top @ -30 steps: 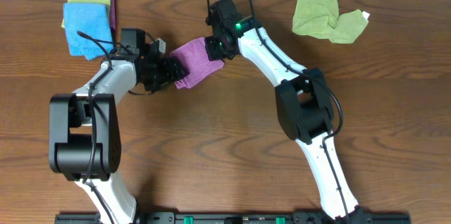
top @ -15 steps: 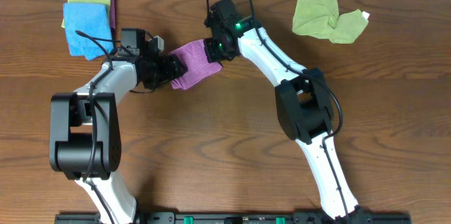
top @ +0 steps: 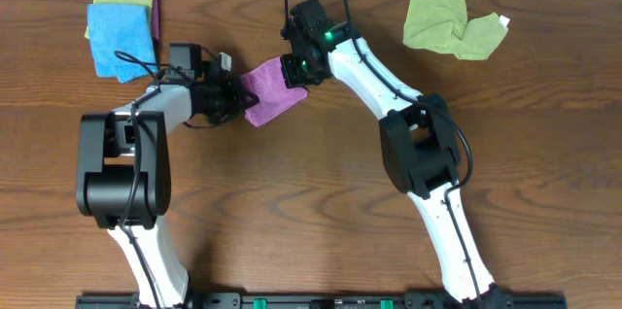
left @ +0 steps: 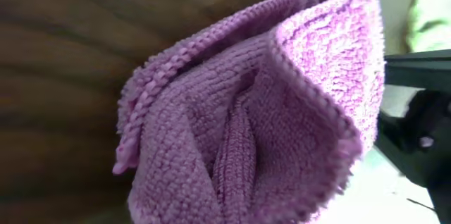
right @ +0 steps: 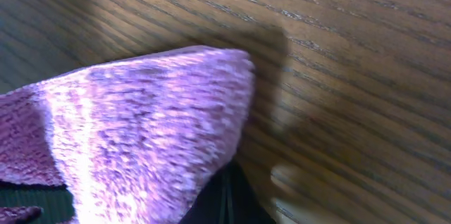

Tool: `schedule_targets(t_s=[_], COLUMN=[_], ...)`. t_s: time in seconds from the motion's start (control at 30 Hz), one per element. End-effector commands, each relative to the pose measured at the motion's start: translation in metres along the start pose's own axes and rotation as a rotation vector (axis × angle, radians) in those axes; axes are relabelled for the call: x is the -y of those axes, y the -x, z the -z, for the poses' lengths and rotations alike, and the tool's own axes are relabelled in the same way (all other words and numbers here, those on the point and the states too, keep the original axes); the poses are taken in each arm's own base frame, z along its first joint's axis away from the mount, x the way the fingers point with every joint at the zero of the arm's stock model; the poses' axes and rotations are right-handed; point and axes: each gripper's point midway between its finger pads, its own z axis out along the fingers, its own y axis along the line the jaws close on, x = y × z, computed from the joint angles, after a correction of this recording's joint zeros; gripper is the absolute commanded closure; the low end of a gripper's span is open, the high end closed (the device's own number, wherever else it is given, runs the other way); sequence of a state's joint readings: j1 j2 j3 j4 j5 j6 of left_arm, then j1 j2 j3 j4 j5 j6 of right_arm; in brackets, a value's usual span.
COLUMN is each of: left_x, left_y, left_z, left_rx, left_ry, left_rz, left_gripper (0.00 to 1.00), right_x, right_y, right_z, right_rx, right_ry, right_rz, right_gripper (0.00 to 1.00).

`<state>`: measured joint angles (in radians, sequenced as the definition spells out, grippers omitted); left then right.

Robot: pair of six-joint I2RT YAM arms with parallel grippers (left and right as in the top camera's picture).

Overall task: Fold the cloth
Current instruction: 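Carry the folded cloth left with the left gripper onto the cloth stack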

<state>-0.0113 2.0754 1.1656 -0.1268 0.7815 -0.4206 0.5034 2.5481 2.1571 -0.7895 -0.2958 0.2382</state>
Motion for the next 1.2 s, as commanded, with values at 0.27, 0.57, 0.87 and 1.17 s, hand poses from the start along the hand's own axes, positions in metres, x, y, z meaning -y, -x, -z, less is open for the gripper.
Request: schedule_targets(t_s=[0.27,0.57,0.87,1.17], left_x=[0.068,0.06,-0.02,-0.042], left_y=[0.09,0.195,0.224,0.254], left_z=[0.069,0.245,0.31,0.284], left_rx=[0.242,0.769,0.966,0.95], left_ry=[-0.159,-0.084,-0.123,-0.323], left_rz=[-0.059,0.172,0.499,0.59], left_gripper=[0.94,0.94,0.94,0.94], right_x=[0.054,0.096,0.084,0.068], right_y=[0.024,0.025,0.021,0.007], right_z=[0.046,0.086,0.083,0.077], right_rx=[0.063,0.064,0.047,-0.005], right_ry=[-0.082,-0.121,-0.116,-0.112], right_rz=[-0.081,-0.171,-0.15,-0.129], right_gripper=[0.99,0.99,0.99,0.99])
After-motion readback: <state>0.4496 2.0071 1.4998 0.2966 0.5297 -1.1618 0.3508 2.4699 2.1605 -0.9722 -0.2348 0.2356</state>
